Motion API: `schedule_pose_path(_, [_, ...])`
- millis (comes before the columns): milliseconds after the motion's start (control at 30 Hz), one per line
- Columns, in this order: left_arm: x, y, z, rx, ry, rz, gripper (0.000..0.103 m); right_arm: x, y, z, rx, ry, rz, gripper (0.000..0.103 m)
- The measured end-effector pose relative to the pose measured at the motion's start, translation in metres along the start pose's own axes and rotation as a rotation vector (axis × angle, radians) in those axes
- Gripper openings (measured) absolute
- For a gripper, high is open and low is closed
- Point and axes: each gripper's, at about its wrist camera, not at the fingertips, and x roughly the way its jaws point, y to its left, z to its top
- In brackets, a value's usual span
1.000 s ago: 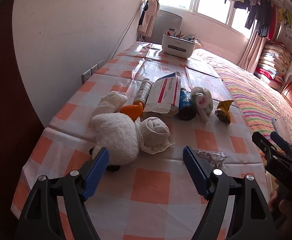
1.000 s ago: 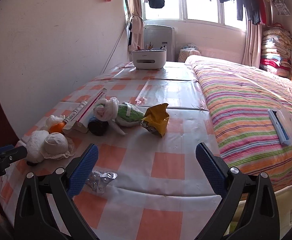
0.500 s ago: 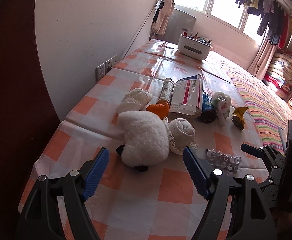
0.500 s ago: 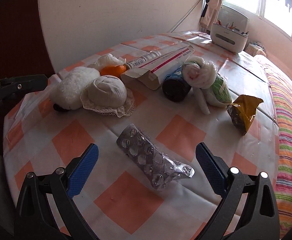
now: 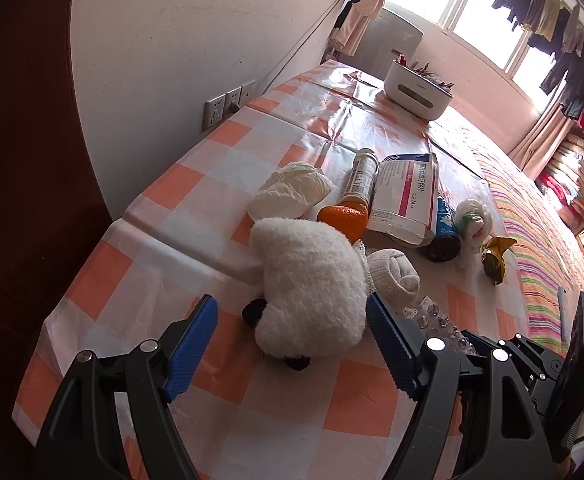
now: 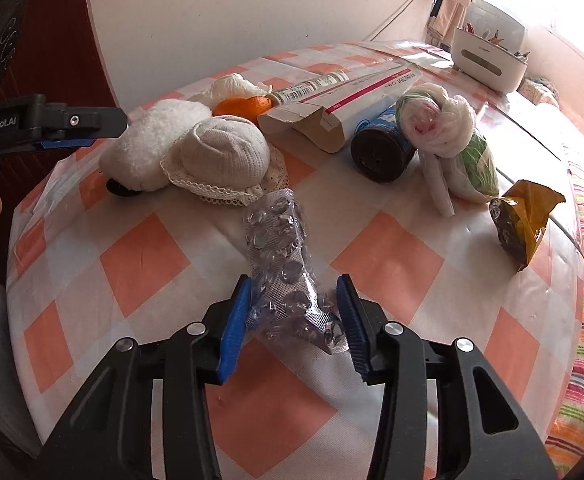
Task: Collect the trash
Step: 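Grasp the silver pill blister pack with the right tool while the left tool grasps the white fluffy plush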
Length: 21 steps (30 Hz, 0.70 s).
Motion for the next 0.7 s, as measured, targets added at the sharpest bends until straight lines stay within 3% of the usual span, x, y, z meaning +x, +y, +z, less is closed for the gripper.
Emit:
schedule_pose_path(433, [0.039,0.008,0.010,-0.115,0.066,-0.035,0.073,-0.021,0.003,-0.014,0.074,-0.061,0.045,0.043])
schedule_pose_path(500, [0.042,0.007,0.009,-0.115,0.068,-0.065,0.059,-0.026,0.001,-0.016,0.096,-0.078,0.050,0.043])
schedule_pose_path(533, [0.043,0.006,0.009,-0.115,0.074,-0.092,0.046,-0.029,-0.001,-0.016,0.108,-0.085,0.056,0.043])
schedule_pose_path(700, [0.033,-0.005,0.003,-0.077,0.018,-0.050,0.036,-0.046,-0.005,-0.021,0.153,-0.137,0.056,0.043])
